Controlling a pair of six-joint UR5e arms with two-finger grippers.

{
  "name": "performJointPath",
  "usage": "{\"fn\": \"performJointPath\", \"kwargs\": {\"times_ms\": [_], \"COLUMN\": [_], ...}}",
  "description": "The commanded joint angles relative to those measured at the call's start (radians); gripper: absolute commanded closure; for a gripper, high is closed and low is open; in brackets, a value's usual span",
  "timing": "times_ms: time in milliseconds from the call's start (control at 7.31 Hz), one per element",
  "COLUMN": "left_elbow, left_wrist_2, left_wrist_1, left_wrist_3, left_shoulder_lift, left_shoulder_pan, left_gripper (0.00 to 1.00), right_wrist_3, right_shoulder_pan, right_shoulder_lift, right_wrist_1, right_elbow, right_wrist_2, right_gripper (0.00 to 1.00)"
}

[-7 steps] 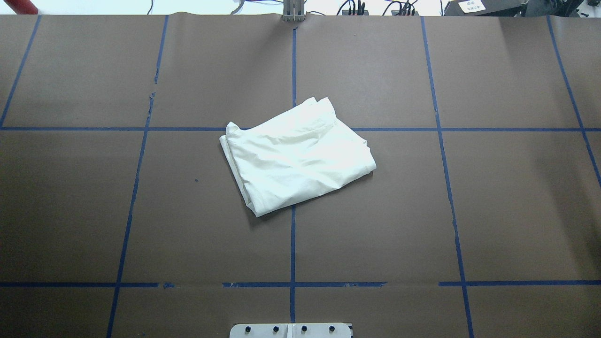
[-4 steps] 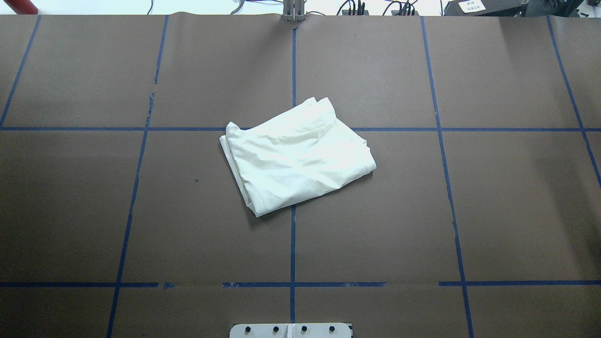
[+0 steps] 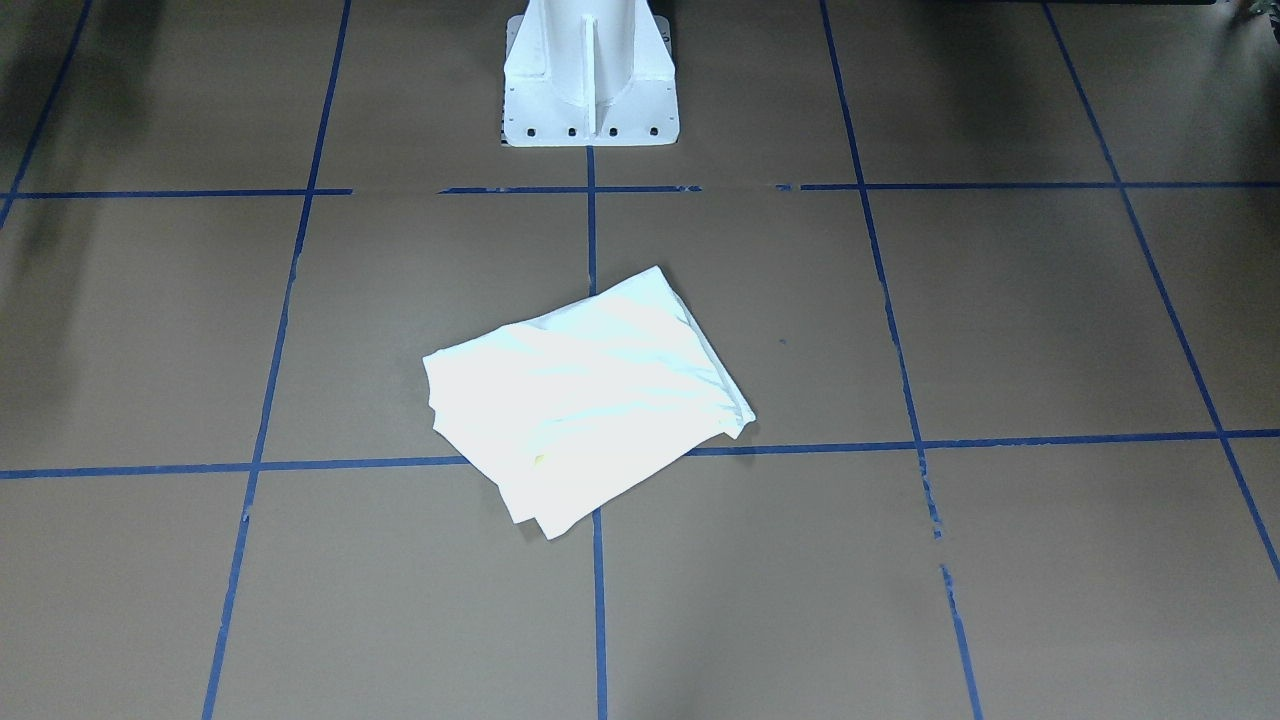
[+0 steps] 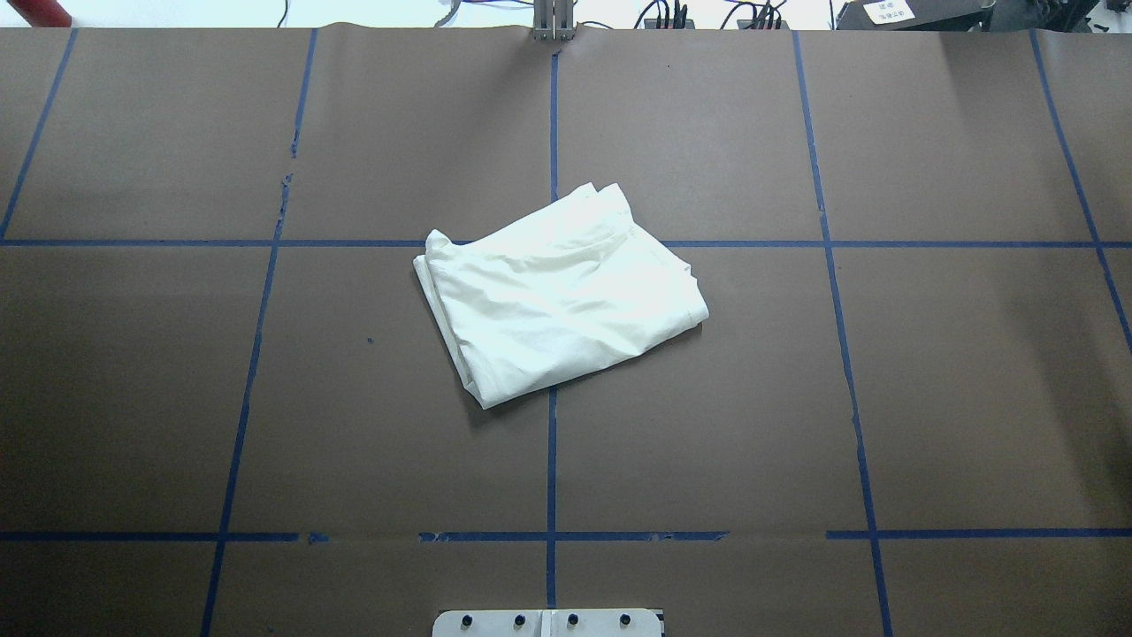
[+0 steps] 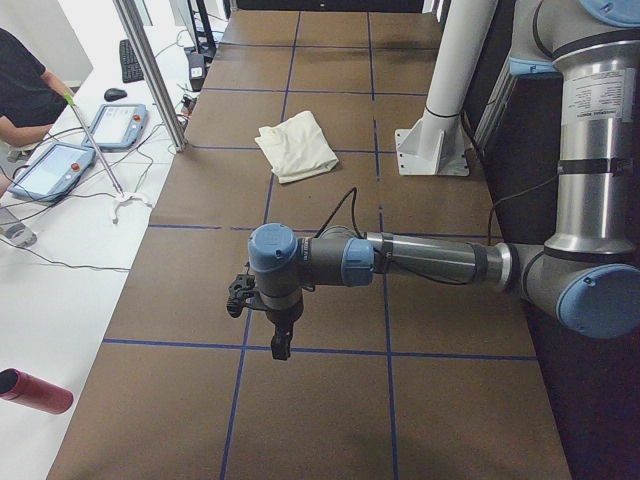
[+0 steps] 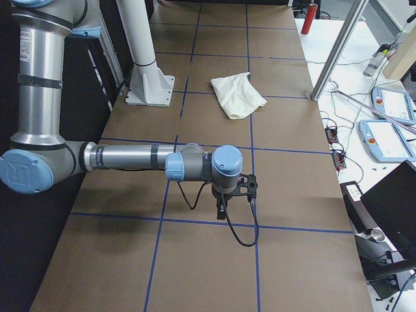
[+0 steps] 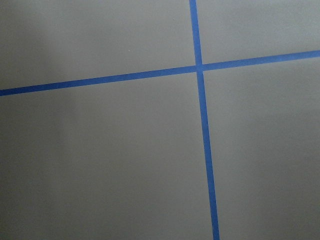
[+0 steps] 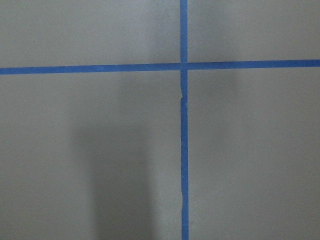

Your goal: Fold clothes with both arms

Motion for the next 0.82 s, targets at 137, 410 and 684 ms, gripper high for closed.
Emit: {"fn": "performJointPath", "kwargs": {"times_ms": [137,410,684], "left_elbow": [-0.001,-0.001,-0.002], "left_wrist_2": [0.000,0.000,0.001], "left_wrist_1": [0.000,0.000,0.000], "left_wrist_3": [0.000,-0.002,-0.002], "left_shoulder_lift": [0.000,0.000,0.000], "left_shoulder_pan": [0.000,0.000,0.000], "left_gripper": [0.00,0.00,0.00], "right_wrist_3": [-0.008,-0.011,-0.009], "right_shoulder_pan": [0.000,-0.002,-0.003], "right_shoulder_lift": [0.000,0.000,0.002], "right_wrist_1": [0.002,0.003,0.002], "right_elbow": [0.002,0.003,0.009], "right_wrist_2": [-0.009,-0.014,-0.040], "right_gripper": [0.00,0.00,0.00]}}
